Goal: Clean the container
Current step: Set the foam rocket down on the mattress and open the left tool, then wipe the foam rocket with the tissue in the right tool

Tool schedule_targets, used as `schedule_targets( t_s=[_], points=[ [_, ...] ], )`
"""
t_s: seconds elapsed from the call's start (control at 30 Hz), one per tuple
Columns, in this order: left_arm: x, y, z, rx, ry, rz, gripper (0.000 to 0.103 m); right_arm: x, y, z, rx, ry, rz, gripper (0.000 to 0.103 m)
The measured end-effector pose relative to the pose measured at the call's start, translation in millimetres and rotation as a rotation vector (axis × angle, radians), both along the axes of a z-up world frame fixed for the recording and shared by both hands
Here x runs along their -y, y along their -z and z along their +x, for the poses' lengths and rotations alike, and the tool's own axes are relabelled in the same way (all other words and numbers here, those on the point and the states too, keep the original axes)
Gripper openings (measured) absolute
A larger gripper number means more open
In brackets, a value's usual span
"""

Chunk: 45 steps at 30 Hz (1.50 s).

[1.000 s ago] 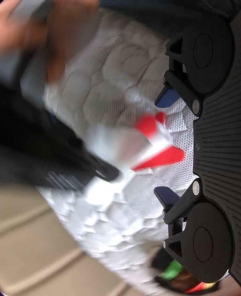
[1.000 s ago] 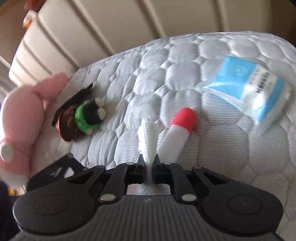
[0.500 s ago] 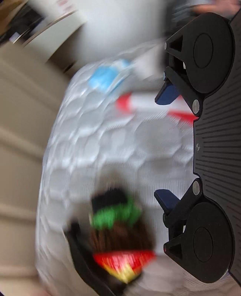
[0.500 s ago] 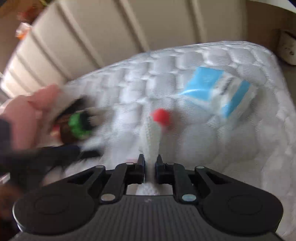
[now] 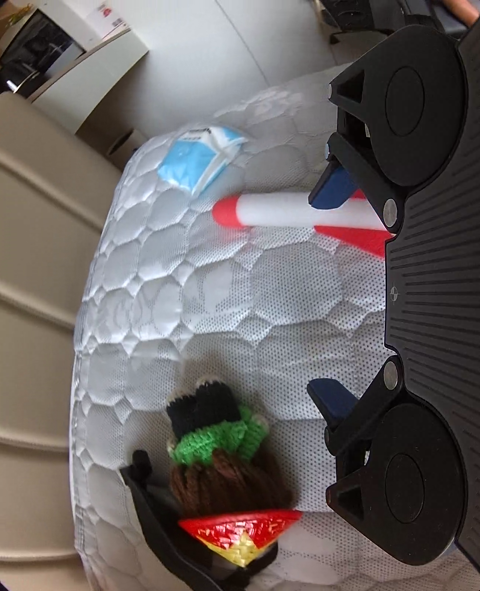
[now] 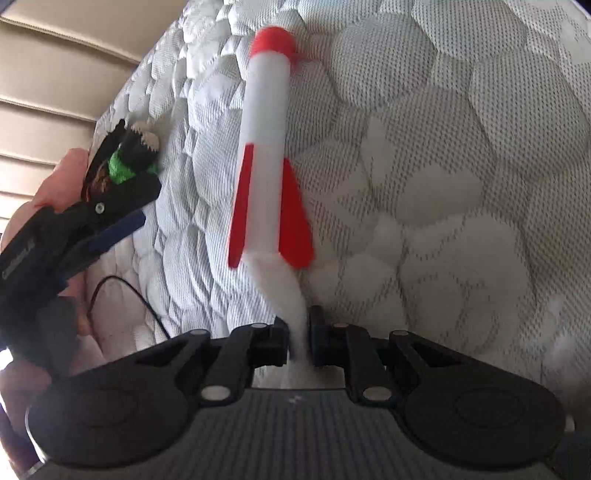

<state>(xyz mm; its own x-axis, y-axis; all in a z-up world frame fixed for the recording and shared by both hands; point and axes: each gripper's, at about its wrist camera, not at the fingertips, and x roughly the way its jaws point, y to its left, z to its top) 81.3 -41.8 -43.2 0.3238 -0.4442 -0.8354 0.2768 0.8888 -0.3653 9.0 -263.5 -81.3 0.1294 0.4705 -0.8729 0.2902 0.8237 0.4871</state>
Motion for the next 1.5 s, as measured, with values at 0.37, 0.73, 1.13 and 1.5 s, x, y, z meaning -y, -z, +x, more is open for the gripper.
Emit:
schedule_targets(
  t_s=[0.37,0.73,1.13,1.5],
  points=[
    [18.3,-2.8,-9.8,0.057,0.09,0.065,0.101,2.3,-91.2,29.0,0.407,-0.186,-0.448,0.016],
    [49.0,10.8,-24.7,0.064,0.232,0.195,0.101,15.3,-44.6,106.0,0.372,-0.061,-0.27,0.015],
    [64.4,18.5,-39.2,0.013,0.346,0.192,0.101,54.9,-24.3,93.4,0.254,-0.025,-0.33,0.019],
    [67.8,24.1,-42.2,-0.003,0.374,0.233,0.101,16.2,-77.4,66.3,0.558,-0.104,-0.313,0.018]
  ],
)
